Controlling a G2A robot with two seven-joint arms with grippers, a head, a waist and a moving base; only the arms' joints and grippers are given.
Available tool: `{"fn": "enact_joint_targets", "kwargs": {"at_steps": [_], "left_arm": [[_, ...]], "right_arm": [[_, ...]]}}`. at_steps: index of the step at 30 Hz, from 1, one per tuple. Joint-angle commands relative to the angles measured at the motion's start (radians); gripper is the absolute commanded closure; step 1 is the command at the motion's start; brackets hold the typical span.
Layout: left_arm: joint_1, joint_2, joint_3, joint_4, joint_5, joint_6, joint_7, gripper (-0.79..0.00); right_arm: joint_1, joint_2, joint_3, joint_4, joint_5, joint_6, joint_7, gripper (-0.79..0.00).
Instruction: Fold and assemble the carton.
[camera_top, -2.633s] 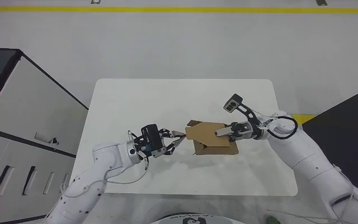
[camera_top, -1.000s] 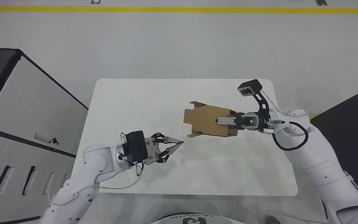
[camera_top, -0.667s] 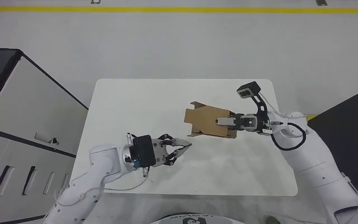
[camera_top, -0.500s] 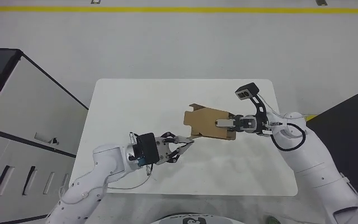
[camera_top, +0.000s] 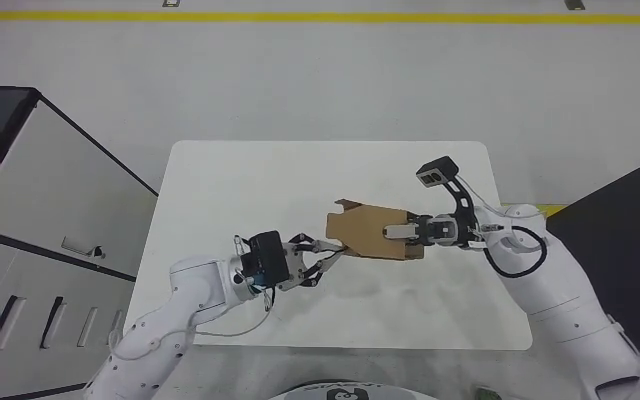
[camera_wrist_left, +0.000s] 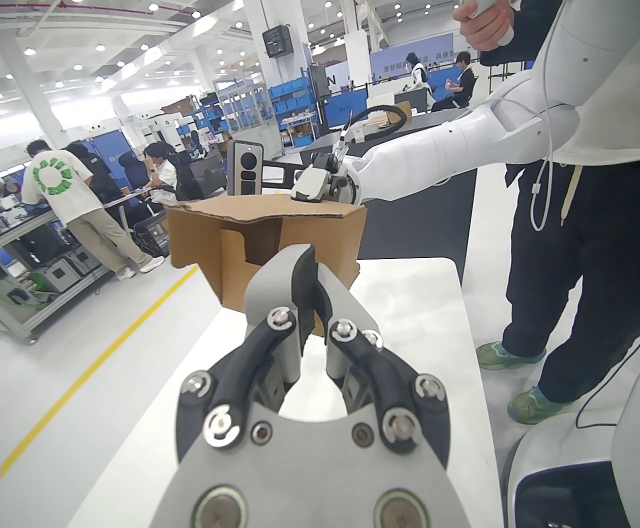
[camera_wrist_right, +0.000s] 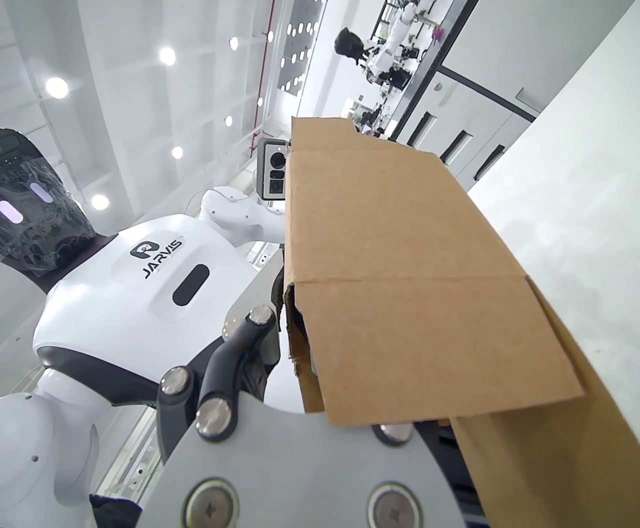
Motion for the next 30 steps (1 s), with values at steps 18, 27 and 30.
{"fn": "enact_joint_targets", "kwargs": {"at_steps": [18,27,30], "left_arm": [[-0.008,0.001,0.016,-0.001,0.003,-0.033,-0.006,0.000],[-0.014,0.001,0.020,0.003,0.003,-0.031,-0.011,0.000],[-0.013,0.002,0.013,0.001,0.002,-0.029,-0.011,0.000]], "right_arm": [[-0.012,-0.014,-0.003,-0.004,-0.027,0.005,0.005,0.000],[-0.024,-0.018,0.005,-0.005,-0.029,0.006,0.006,0.000],[-0.031,-0.017,0.017,-0.006,-0.025,0.006,0.006,0.000]]}}
